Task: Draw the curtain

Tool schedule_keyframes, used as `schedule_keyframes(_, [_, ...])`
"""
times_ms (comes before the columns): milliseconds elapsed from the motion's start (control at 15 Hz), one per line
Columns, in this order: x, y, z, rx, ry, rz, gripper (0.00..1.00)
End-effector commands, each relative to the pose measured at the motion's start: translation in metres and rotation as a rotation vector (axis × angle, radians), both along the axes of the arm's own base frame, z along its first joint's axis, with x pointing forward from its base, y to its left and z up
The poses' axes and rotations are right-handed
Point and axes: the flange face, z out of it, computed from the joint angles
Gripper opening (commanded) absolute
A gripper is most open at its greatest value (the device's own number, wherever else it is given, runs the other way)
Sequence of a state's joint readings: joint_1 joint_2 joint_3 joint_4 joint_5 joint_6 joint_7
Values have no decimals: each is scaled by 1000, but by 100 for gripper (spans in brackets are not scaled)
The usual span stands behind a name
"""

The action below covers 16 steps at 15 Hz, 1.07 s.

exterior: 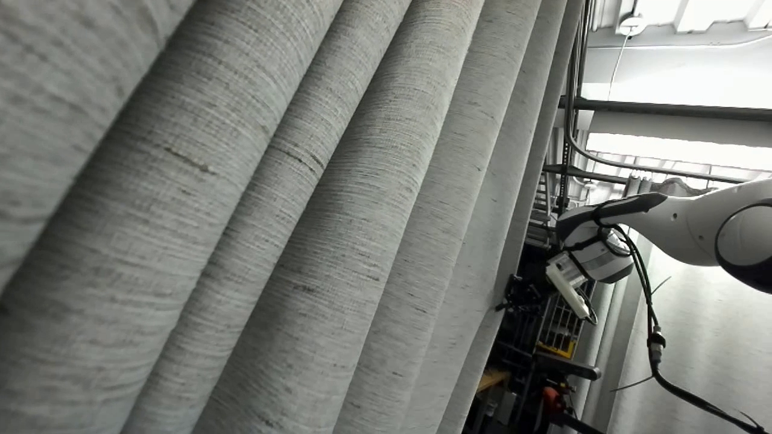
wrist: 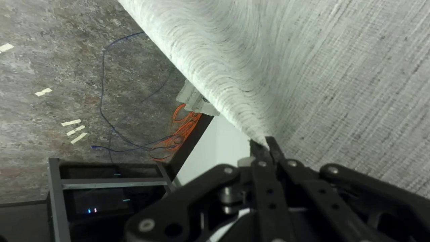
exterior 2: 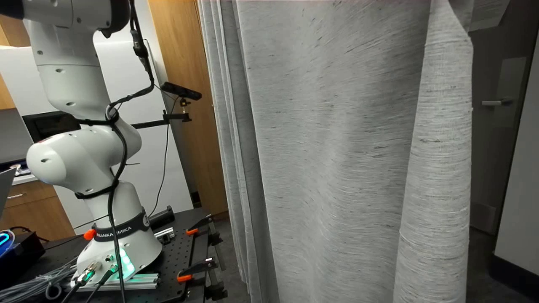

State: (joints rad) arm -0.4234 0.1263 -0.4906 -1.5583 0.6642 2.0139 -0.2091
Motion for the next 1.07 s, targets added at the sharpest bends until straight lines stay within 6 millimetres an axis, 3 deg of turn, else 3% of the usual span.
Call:
schedule_keyframes(0, [-13, -29, -1, -3, 11, -51, 1])
schedule_keyframes(533, [-51, -66, 8, 2, -30, -154, 1])
schedule_keyframes(933, [-57, -74, 5, 38, -41, -183, 1])
schedule_keyframes(1000, [-57, -58, 19, 9, -60, -155, 2])
